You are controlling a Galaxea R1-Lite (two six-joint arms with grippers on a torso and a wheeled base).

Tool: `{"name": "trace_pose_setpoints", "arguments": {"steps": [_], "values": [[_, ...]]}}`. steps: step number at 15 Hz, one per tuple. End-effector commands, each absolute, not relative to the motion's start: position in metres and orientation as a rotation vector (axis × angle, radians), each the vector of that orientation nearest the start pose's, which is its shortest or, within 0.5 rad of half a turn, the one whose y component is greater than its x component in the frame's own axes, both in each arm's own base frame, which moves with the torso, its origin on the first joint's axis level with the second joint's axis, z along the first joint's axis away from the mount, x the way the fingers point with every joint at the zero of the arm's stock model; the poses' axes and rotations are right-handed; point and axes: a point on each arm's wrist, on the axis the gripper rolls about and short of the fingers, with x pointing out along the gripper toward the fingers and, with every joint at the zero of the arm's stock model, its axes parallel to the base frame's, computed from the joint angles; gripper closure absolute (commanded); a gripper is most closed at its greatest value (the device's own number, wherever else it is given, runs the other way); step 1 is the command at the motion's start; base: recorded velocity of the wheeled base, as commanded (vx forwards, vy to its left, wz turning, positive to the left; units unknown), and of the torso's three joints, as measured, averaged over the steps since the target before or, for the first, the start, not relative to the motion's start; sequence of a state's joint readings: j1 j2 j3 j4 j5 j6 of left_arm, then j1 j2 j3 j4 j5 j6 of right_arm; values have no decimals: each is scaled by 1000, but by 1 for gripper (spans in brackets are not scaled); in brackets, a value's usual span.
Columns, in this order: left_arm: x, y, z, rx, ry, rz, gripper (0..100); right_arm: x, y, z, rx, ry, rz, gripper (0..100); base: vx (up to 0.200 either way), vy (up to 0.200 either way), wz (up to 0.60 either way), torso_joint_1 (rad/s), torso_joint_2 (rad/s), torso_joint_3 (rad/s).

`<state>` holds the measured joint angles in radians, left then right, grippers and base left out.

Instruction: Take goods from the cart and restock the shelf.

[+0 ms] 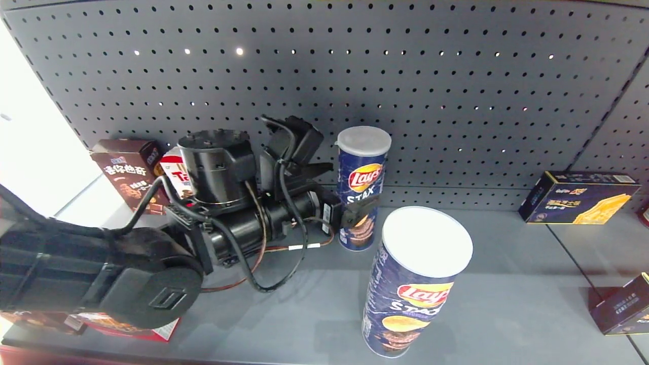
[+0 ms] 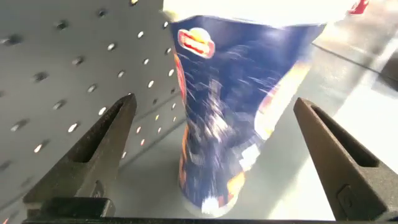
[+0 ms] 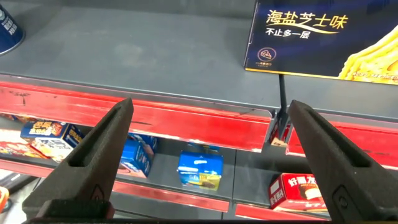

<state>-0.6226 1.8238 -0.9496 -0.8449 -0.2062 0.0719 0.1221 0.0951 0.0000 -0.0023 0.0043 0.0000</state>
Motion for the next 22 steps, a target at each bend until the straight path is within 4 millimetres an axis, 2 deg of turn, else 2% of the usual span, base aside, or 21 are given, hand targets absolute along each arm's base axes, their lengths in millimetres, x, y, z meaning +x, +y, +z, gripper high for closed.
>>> {"name": "trace_pose_setpoints", "arguments": {"steps": [1,5,7,8,12,18,22], "values": [[259,-189,225,95,-37,-808,0,-15,-2,78,-6,93,127,0,0,0,0,0,0,0],[252,-170,228,208,-10,-714,0,-15,-2,78,-6,93,127,0,0,0,0,0,0,0],[247,-166,218,221,24,-691,0,-15,-2,78,-6,93,127,0,0,0,0,0,0,0],[245,-163,207,245,56,-683,0,-15,-2,78,-6,93,127,0,0,0,0,0,0,0],[254,-166,206,268,54,-658,0,-15,-2,78,-6,93,127,0,0,0,0,0,0,0],[276,-181,193,281,69,-664,0,-15,-2,78,-6,93,127,0,0,0,0,0,0,0],[281,-184,188,284,81,-662,0,-15,-2,78,-6,93,127,0,0,0,0,0,0,0]]}}
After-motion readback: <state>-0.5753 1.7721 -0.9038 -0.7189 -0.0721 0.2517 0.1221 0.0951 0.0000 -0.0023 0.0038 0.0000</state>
